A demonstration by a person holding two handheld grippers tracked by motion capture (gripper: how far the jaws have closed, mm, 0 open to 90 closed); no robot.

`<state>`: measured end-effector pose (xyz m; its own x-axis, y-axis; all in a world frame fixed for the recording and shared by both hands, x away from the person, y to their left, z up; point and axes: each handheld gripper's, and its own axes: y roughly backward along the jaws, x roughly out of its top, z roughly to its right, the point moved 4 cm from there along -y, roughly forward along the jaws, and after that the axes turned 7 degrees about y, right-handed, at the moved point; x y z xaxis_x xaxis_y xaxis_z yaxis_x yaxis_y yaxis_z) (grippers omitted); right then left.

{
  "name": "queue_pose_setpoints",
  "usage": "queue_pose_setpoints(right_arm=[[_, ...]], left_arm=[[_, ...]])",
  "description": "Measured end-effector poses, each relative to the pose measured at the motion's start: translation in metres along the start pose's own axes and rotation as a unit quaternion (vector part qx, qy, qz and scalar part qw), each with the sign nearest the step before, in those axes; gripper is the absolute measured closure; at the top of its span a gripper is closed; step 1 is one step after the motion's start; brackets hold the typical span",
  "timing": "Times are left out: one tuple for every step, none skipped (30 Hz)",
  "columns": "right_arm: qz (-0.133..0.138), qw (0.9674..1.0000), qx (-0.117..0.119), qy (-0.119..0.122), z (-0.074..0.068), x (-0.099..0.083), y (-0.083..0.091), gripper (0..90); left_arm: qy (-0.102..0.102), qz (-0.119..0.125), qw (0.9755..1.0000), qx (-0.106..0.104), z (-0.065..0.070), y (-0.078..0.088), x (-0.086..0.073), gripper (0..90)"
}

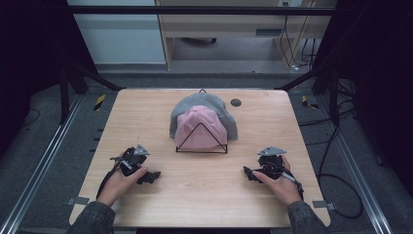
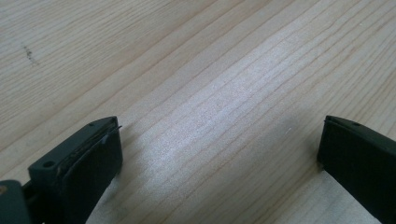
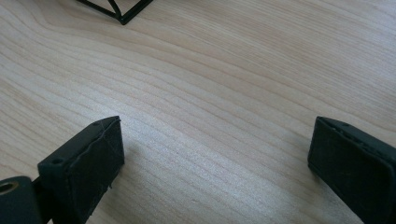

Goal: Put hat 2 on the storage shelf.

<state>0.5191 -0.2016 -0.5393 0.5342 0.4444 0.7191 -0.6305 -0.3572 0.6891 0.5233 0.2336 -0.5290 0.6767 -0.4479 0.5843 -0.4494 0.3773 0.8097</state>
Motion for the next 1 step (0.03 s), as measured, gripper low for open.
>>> queue_pose_setpoints(right_arm=[[0.001, 1.0000, -0.001, 0.000, 0.0000, -0.0001, -0.0001, 3.6]], left_arm=[[0.001, 0.001, 1.0000, 0.000, 0.0001, -0.0001, 0.0000, 0.0]])
